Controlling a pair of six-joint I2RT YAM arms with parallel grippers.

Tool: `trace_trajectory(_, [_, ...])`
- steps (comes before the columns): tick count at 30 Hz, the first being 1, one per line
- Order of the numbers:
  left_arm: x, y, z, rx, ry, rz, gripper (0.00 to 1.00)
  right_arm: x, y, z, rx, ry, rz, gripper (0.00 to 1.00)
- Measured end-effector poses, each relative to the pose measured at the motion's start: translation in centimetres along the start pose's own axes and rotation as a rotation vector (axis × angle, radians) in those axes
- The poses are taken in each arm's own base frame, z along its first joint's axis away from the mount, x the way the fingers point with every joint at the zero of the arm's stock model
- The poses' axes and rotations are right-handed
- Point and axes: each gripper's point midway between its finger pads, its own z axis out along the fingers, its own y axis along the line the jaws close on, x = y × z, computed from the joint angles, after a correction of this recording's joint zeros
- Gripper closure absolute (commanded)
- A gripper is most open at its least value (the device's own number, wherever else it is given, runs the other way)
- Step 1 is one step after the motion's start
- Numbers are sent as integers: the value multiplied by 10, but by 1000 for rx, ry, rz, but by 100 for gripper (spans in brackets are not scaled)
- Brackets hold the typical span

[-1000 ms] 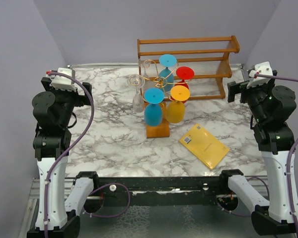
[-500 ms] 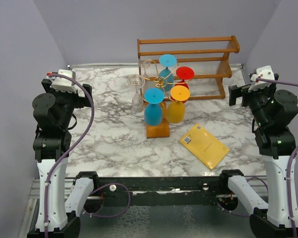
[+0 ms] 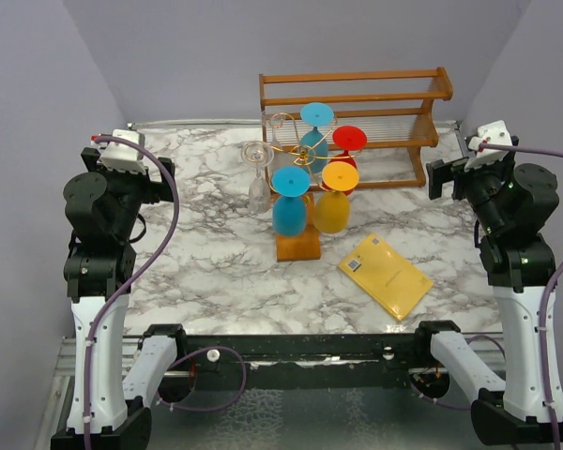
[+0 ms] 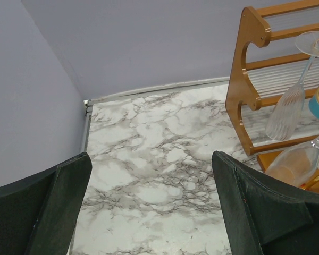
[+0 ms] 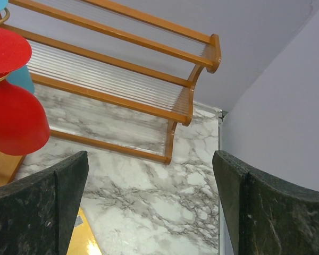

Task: Place the wine glass upside down on the wine glass rack

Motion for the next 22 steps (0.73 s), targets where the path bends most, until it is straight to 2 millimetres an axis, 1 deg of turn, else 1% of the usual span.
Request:
trace_trajectory(9, [-3, 0, -4, -2, -13, 2, 1, -1, 3, 0, -18, -5, 3, 1])
trace_trajectory(22, [-2, 0, -3, -2, -9, 4, 1, -3, 1, -3, -10, -11, 2, 1])
